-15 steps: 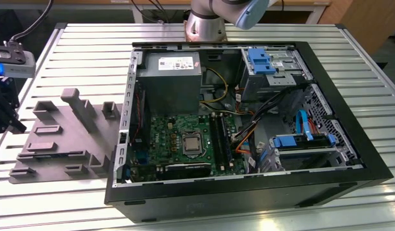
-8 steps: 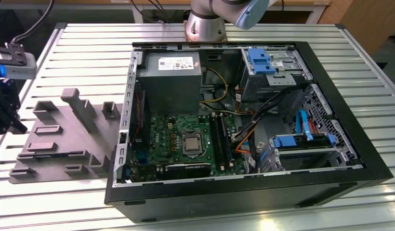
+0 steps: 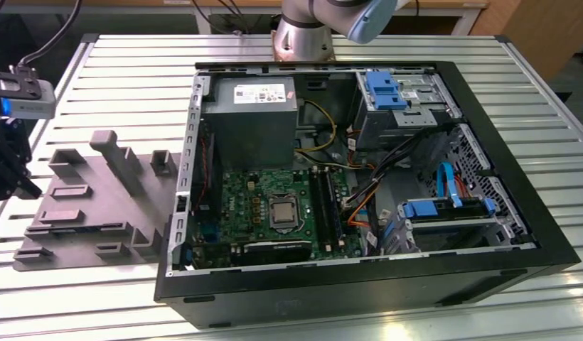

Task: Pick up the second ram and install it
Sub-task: 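Pick up the second ram and move it above second insertion slot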

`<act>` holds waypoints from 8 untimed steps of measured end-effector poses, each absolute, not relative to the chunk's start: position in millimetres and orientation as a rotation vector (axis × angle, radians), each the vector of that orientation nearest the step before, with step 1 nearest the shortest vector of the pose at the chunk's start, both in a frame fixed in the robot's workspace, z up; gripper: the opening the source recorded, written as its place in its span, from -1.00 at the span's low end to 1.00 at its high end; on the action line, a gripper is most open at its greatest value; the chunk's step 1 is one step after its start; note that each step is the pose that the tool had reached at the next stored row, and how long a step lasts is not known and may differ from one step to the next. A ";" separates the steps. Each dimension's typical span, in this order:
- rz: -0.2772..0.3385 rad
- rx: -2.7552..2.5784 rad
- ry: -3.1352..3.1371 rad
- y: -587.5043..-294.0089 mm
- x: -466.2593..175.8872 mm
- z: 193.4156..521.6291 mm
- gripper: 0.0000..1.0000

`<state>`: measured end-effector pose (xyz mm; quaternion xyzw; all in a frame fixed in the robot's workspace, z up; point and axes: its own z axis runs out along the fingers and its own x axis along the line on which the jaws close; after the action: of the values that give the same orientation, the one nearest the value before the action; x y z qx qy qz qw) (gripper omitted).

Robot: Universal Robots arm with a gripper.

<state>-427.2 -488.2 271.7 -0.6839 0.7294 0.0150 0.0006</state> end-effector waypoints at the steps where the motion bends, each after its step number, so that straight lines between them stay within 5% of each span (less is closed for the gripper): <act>1: 0.047 -2.148 2.290 -488.2 -427.2 271.3 -0.79; 8: 0.047 -2.148 2.290 -488.2 -427.2 269.3 -0.79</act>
<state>-427.2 -488.2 269.3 -0.6840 0.7294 0.0150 0.0007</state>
